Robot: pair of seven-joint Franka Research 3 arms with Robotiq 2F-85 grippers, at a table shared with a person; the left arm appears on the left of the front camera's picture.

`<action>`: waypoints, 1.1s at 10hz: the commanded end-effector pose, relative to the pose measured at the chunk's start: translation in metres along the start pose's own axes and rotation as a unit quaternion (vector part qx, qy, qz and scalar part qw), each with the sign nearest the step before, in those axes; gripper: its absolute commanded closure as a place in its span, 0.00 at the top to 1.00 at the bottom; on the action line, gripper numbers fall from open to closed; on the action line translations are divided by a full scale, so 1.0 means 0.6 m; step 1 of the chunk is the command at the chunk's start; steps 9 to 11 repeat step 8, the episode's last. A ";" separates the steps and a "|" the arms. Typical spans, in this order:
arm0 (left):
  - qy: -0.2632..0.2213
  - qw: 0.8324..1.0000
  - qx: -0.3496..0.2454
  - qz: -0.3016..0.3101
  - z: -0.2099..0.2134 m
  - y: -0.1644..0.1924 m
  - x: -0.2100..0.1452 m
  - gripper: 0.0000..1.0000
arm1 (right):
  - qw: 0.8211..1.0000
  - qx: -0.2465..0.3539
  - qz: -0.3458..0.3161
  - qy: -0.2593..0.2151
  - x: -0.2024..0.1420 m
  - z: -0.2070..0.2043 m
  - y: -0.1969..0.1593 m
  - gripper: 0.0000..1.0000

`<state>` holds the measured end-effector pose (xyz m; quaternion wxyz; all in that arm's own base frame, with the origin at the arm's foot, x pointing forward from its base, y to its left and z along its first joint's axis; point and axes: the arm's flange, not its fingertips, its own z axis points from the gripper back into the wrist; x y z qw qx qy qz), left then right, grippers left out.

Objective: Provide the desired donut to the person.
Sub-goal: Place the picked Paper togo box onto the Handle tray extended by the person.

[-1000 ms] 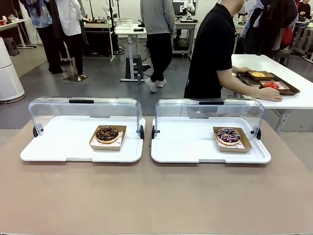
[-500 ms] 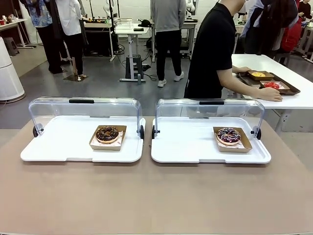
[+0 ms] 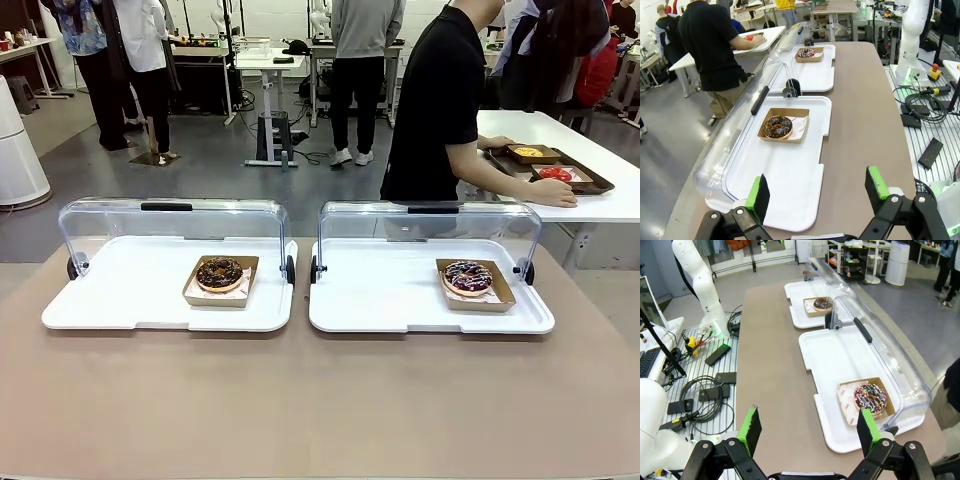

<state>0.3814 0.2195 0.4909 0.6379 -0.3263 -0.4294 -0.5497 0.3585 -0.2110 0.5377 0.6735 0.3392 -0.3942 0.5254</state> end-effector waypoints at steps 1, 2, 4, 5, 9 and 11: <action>0.000 1.000 0.008 -0.002 -0.001 -0.001 -0.002 1.00 | 1.000 0.002 0.003 -0.007 -0.001 -0.001 0.001 1.00; 0.000 1.000 0.008 -0.002 -0.001 -0.001 -0.002 1.00 | 1.000 0.002 0.003 -0.007 -0.001 -0.001 0.001 1.00; 0.000 1.000 0.008 -0.002 -0.001 -0.001 -0.002 1.00 | 1.000 0.002 0.003 -0.007 -0.001 -0.001 0.001 1.00; 0.000 1.000 0.008 -0.002 -0.001 -0.001 -0.002 1.00 | 1.000 0.002 0.003 -0.007 -0.001 -0.001 0.001 1.00; 0.000 1.000 0.008 -0.002 -0.001 -0.001 -0.002 1.00 | 1.000 0.002 0.003 -0.007 -0.001 -0.001 0.001 1.00; 0.000 1.000 0.008 -0.002 -0.001 -0.001 -0.002 1.00 | 1.000 0.002 0.003 -0.007 -0.001 -0.001 0.001 1.00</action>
